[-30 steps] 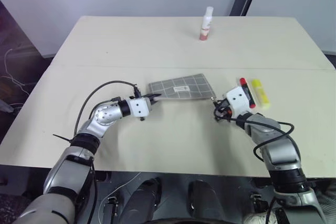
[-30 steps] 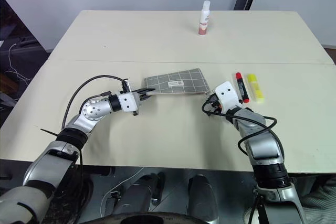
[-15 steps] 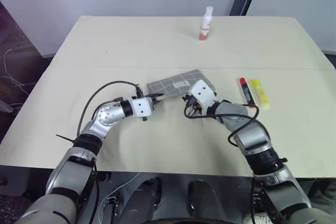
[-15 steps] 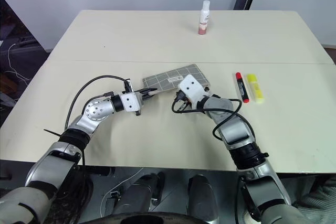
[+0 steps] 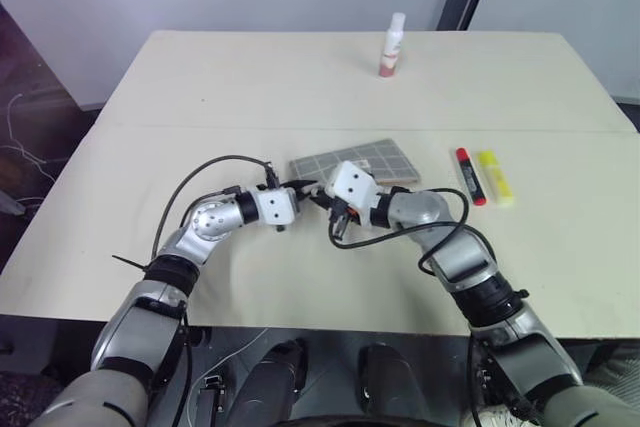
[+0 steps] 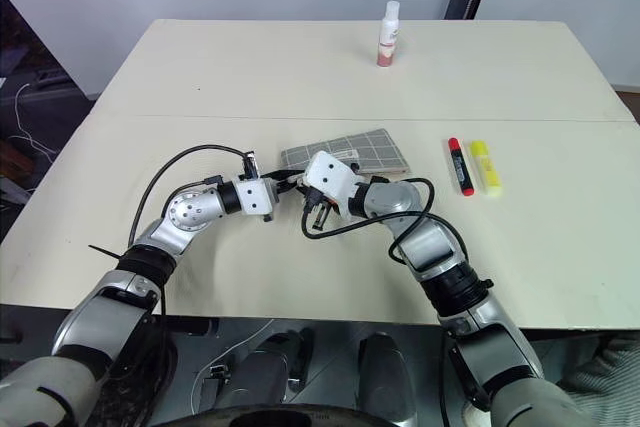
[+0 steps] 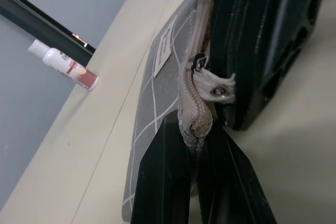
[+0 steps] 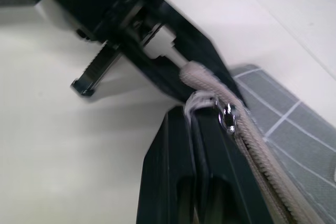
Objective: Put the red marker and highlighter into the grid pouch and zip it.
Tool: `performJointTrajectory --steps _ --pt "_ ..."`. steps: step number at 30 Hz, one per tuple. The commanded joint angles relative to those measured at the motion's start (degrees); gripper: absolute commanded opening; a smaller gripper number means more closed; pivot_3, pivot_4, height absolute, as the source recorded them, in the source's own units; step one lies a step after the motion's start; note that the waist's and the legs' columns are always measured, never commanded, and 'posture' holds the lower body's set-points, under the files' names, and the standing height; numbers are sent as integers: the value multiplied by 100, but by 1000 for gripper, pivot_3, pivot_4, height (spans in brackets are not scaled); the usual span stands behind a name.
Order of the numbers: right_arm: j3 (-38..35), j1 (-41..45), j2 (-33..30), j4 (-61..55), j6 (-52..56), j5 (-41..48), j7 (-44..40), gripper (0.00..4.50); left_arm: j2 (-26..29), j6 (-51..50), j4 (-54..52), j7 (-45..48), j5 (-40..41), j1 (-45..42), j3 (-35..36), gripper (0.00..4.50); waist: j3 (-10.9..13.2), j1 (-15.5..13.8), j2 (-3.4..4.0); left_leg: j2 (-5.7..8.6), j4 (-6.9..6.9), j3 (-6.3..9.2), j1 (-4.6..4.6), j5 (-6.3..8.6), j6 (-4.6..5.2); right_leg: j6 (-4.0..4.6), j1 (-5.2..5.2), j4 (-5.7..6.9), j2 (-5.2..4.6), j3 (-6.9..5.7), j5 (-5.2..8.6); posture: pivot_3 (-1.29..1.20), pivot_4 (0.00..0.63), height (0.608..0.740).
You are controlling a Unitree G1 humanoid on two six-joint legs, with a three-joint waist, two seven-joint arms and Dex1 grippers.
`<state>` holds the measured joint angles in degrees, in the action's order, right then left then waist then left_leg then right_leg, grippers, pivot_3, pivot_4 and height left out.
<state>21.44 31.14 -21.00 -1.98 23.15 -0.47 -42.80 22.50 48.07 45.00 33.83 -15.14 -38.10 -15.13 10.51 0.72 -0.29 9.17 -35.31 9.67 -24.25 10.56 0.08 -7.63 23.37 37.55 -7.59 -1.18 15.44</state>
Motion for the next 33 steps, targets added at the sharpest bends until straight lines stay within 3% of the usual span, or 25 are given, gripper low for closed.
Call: performJointTrajectory --steps 1,5,10,14,17,21,28,33 --pt "-167 7 -5 -341 3 158 -94 50 -25 89 -184 39 -46 75 -159 0 0 -1 0 0 0 0 0 0 0 0 0 0 0 0 0 0 150 740" --pt "-421 -441 -469 -749 -15 147 -169 1820 50 38 -273 41 27 169 -97 0 0 -17 0 1 2 2 -1 0 0 0 1 -1 -1 0 0 0 150 740" --pt "-1739 -1452 -374 -1678 213 992 305 4450 158 -30 -470 83 207 325 -7 0 0 1 0 0 9 2 -3 1 2 0 4 -7 -2 1 0 0 150 740" --pt "-2518 -2520 -70 -2536 87 1476 745 4486 249 -56 -559 130 332 425 65 0 0 1 0 -4 15 4 -2 2 1 0 7 -6 1 12 1 0 150 740" --pt "-2881 -2876 88 -2783 61 1319 1326 4486 278 -105 -562 128 433 460 119 0 0 5 1 -3 13 -2 -1 2 1 0 7 -6 2 22 1 0 150 740" --pt "-3176 -2626 -58 -2152 376 534 2375 4486 301 -134 -582 134 469 479 121 0 0 -10 1 -1 8 -8 10 2 -1 7 3 -7 6 31 -5 0 150 740" --pt "-3217 -1924 -679 -841 665 333 2413 4486 303 -146 -620 135 458 481 89 0 0 -12 1 -6 11 -7 21 0 0 13 2 -7 19 42 -11 0 150 740" --pt "-3458 -1553 -1071 -33 1026 718 2004 4486 385 -211 -827 120 479 641 130 0 0 -12 1 -4 15 -8 20 0 1 11 3 -10 19 44 -11 0 150 740"
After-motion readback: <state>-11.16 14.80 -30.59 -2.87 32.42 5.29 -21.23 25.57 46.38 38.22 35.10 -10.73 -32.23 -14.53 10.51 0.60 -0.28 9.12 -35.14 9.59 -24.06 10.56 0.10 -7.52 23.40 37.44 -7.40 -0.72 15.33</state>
